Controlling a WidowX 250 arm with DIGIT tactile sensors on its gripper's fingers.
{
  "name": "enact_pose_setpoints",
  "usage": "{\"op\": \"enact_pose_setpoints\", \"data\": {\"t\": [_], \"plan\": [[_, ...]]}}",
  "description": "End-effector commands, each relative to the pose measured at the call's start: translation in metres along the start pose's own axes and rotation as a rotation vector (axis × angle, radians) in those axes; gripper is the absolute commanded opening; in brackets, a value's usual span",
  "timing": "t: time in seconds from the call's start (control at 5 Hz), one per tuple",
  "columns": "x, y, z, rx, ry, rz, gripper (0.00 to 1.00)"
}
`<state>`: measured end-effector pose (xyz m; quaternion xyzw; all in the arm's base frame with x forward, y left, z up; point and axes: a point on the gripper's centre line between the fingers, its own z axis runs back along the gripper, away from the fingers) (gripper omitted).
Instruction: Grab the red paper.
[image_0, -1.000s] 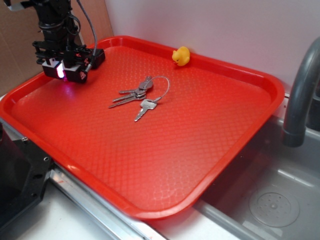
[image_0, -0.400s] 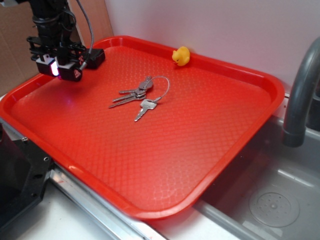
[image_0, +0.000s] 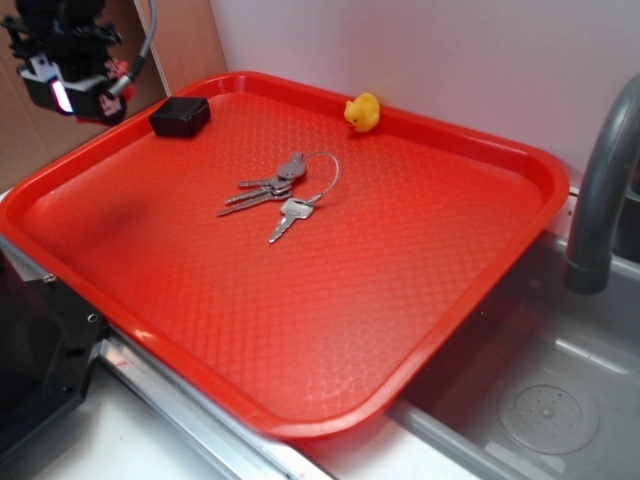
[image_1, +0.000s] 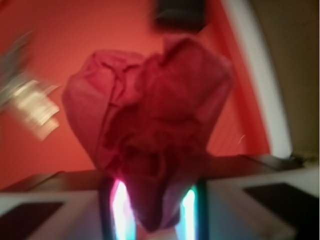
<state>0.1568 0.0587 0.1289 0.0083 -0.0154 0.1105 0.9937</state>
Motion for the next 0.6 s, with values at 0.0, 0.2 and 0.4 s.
{"op": "enact_pose_setpoints", "data": {"t": [0.0, 0.2, 0.4], "plan": [[0.0001, -0.0683, 0.1058, 0.095, -0.029, -0.174, 0.0], [0.0035, -0.0709, 0.1102, 0.08, -0.045, -0.207, 0.0], [0.0055, -0.0682, 0.1017, 0.09, -0.01, -0.209, 0.0]]}}
